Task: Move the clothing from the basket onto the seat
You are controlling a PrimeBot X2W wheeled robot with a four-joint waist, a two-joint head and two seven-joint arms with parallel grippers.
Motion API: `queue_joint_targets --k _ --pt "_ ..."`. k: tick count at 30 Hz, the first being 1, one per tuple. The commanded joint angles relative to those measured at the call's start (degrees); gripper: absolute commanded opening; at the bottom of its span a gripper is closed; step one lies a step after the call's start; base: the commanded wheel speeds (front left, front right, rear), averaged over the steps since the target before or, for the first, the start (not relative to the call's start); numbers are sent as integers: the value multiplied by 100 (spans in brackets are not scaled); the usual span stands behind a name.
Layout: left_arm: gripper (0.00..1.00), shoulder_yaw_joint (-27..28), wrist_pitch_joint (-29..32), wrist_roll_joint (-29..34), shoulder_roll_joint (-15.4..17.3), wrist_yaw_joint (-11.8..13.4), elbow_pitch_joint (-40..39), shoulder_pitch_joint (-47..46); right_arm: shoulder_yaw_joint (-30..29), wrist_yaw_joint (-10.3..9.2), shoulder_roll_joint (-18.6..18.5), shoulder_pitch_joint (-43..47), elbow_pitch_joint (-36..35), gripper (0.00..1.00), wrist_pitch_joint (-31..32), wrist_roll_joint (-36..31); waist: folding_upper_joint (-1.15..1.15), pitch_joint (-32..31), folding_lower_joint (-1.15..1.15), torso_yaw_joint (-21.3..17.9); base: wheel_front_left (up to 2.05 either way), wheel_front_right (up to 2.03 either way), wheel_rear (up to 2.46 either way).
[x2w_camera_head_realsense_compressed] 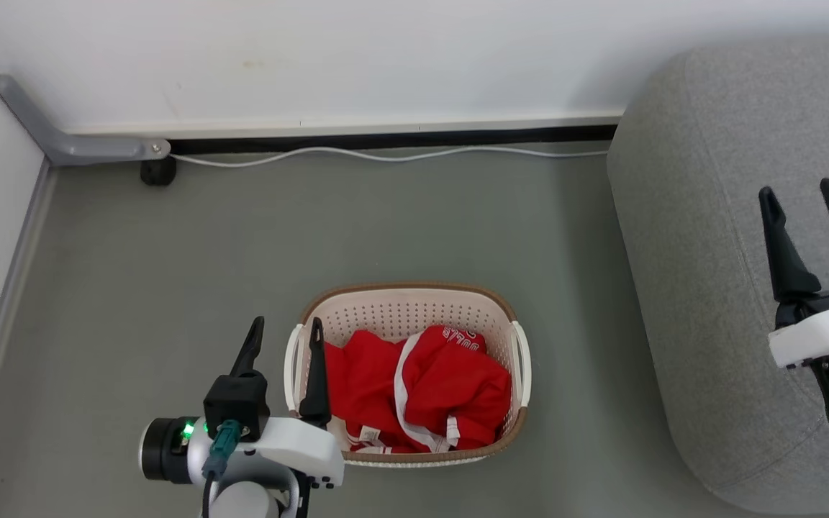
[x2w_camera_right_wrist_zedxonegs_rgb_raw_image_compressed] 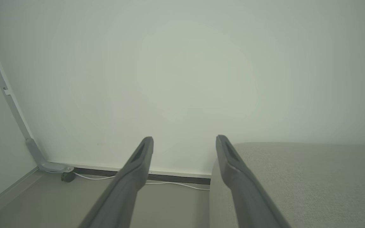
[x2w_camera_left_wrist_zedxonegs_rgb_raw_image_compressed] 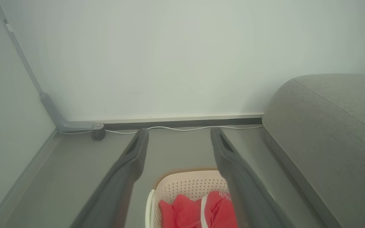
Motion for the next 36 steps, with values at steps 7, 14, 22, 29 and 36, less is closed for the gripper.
queue_joint_targets --k 7,14,22,29,36 --pt "100 -558 -59 -288 47 565 -252 -653 -112 40 -490 -421 -842 100 -77 401 0 1147 0 -146 0 0 0" --pt "100 -1238 -59 -576 47 1051 -168 -1300 -342 40 -810 -845 -1532 100 -77 743 0 2222 0 -350 0 0 0" --pt "100 -1796 -59 -964 47 1298 173 -2209 -472 40 -1028 -1265 -2100 100 -77 954 0 3353 0 -521 0 0 0" --pt "100 -2154 -59 -1222 47 1188 579 -2913 -604 40 -1110 -1498 -2393 100 -77 1032 0 4050 0 -583 0 0 0" --pt "100 -2449 -59 -1527 47 943 1399 -3495 -670 40 -1083 -1718 -2701 100 -77 1140 0 4486 0 -787 0 0 0"
